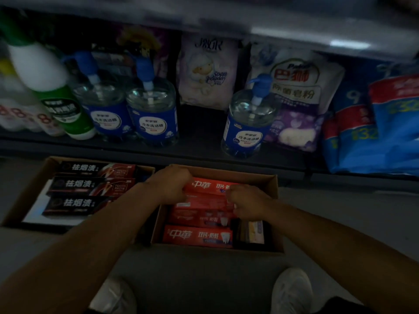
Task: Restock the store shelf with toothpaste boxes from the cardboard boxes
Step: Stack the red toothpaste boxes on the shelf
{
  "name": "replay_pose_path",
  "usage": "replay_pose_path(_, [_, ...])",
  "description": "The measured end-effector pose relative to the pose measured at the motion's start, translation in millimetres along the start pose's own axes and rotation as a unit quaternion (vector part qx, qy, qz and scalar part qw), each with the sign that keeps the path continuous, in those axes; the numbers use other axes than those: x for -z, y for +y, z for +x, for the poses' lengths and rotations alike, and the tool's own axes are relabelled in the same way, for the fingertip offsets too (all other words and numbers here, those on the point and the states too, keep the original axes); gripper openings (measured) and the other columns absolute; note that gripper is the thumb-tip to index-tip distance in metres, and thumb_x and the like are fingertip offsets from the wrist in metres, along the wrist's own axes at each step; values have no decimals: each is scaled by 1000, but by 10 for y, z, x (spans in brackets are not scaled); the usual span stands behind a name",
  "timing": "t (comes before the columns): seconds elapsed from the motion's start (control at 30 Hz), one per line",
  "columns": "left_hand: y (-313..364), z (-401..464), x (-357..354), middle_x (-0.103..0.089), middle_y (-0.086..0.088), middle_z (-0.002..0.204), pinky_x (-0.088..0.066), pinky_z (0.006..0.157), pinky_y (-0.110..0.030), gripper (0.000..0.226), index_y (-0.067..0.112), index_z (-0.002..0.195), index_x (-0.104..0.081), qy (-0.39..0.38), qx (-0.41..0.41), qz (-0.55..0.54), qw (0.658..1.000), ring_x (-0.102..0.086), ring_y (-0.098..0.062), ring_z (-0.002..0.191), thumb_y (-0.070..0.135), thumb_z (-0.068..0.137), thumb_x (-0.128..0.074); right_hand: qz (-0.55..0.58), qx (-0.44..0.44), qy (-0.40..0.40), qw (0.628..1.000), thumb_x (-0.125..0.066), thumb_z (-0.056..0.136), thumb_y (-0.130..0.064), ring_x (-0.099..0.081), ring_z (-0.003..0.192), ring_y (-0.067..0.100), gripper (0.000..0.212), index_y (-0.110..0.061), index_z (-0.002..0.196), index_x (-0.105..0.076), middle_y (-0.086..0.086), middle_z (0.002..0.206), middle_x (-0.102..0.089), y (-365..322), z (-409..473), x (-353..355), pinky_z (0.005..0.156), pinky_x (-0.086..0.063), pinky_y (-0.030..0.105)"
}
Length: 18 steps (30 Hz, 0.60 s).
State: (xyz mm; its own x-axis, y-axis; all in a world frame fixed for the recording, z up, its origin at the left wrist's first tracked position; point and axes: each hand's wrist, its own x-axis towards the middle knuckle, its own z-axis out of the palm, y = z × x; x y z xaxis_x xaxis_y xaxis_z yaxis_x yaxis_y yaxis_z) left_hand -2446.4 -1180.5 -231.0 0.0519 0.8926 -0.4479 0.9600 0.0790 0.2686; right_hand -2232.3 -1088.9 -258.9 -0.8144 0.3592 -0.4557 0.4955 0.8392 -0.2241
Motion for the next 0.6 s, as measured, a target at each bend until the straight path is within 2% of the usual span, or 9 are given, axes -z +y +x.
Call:
replay_pose_path(0.1, [119,-214,389,-67,7,90,-54,76,-33,18,24,95,-70,33,-8,15,999,-61,-7,81,35,81,-71,-16,-11,21,1000,-61,85,-19,-58,98,19,16,-12,99,-65,4,111,-61,-8,-216,424,78,-49,31])
replay_pose_path(0.2, [292,-447,789,-70,4,89,-52,69,-28,19,18,96,-71,68,-22,17,997,-63,-7,75,34,85,-68,-32,-26,44,998,-62,84,-21,-59,92,20,20,-10,100,-64,6,105,-62,-68,-493,882,78,-52,36])
replay_pose_path(0.27, [437,-620,1066,-70,3,106,-51,76,-24,33,17,113,-69,98,-32,32,994,-64,-10,90,37,87,-66,-51,-25,61,996,-61,85,-22,-59,89,19,18,-11,98,-64,4,101,-63,-139,-696,1205,77,-52,36])
replay_pose_path(0.33, [587,-819,1348,-62,3,126,-44,89,-22,51,16,132,-57,128,-26,58,990,-58,-14,113,39,87,-65,-79,-30,80,993,-63,84,-22,-57,89,18,19,-11,99,-63,3,99,-61,-202,-899,1525,78,-51,36])
replay_pose_path(0.37, [643,-908,1486,-61,2,127,-43,89,-22,54,15,135,-55,139,-22,67,988,-57,-15,114,39,87,-65,-88,-31,92,991,-65,82,-22,-56,88,18,18,-12,97,-62,3,97,-61,-237,-1004,1678,76,-50,35])
replay_pose_path(0.43, [728,-1060,1746,-67,3,105,-45,77,-23,45,13,123,-63,152,-27,77,985,-61,-15,97,39,87,-66,-105,-32,120,987,-68,79,-23,-56,83,18,18,-17,93,-60,2,92,-60,-295,-1190,1963,72,-49,33])
replay_pose_path(0.5, [790,-1201,1971,-67,4,94,-49,73,-28,39,12,111,-67,168,-25,71,983,-62,-14,86,43,86,-65,-135,-33,145,980,-69,76,-24,-56,83,20,23,-17,96,-61,2,92,-60,-355,-1367,2217,72,-49,34])
replay_pose_path(0.6, [901,-1385,2266,-70,-2,109,-53,88,-36,43,12,115,-67,185,-32,26,982,-65,-16,96,43,86,-65,-179,-28,180,967,-69,76,-25,-55,92,21,30,-18,103,-60,1,100,-58,-447,-1629,2528,79,-48,34])
